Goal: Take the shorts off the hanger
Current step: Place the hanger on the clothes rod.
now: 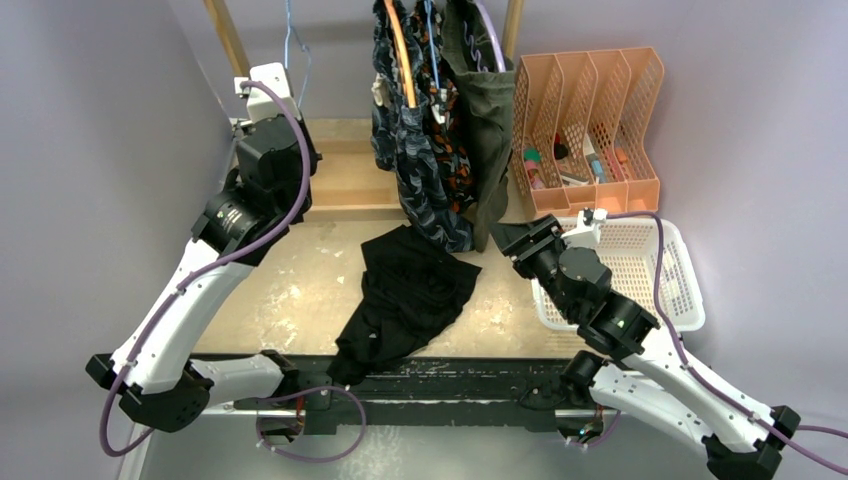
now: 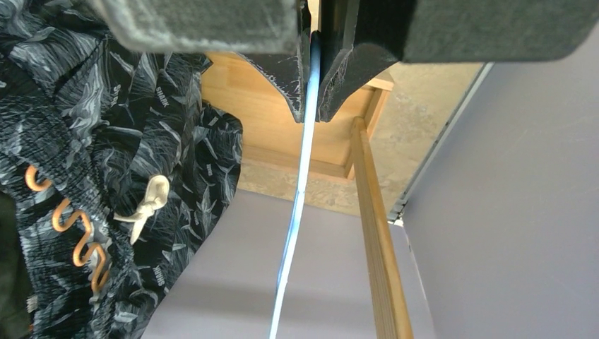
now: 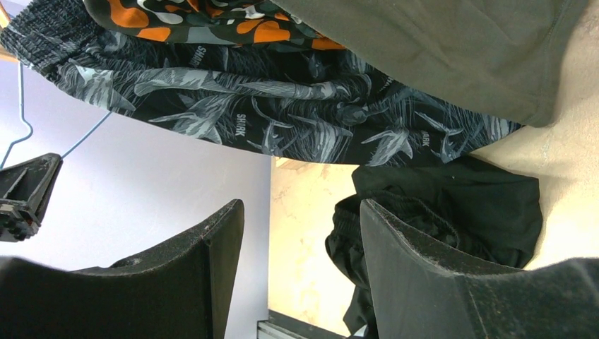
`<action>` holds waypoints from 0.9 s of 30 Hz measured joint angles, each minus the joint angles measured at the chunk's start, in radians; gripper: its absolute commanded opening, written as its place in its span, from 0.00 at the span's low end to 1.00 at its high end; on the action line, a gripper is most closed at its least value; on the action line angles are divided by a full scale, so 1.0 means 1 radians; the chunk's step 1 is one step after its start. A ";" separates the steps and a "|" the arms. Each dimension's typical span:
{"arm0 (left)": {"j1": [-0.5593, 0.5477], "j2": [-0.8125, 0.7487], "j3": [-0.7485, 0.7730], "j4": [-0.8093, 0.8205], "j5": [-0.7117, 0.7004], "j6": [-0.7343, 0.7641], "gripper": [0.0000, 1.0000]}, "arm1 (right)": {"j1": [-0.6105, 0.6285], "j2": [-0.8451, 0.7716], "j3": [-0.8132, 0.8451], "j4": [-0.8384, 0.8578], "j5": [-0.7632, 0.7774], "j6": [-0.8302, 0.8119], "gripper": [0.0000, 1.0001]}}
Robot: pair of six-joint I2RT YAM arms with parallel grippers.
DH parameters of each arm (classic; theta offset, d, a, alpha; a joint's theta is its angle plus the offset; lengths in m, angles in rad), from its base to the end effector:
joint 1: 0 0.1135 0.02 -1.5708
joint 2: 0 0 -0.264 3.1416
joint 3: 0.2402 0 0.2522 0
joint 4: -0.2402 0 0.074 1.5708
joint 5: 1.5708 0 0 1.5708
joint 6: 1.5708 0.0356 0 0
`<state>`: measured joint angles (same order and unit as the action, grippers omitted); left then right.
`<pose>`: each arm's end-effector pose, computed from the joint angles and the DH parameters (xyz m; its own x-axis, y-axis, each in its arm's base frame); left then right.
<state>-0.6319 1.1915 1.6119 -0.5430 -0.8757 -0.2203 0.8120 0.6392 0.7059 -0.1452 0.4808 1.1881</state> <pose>0.1916 -0.1064 0.5016 -0.0446 -0.1408 -0.9890 -0.2526 0.9594 -0.1252 0.1178 0.1003 0.3389 -0.3227 0.8550 -0.4059 -0.0717 0.4055 0.9113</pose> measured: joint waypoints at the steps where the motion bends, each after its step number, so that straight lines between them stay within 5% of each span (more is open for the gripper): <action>1: 0.004 -0.001 -0.005 0.004 0.000 0.001 0.00 | 0.000 0.000 0.000 0.000 0.000 0.000 0.64; 8: 0.082 -0.011 -0.065 0.019 0.055 -0.018 0.01 | 0.000 0.000 0.000 0.000 -0.001 0.000 0.64; 16: 0.119 -0.068 -0.162 -0.040 0.101 -0.085 0.39 | 0.000 0.001 0.000 0.000 -0.001 -0.003 0.64; 27: 0.121 -0.180 -0.196 -0.175 0.172 -0.182 0.67 | 0.000 0.045 0.000 0.006 -0.035 -0.033 0.67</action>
<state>-0.5114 1.0115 1.4158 -0.7185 -0.7033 -0.4023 0.8120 0.6838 0.7059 -0.1394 0.4454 1.1549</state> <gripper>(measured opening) 0.624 0.653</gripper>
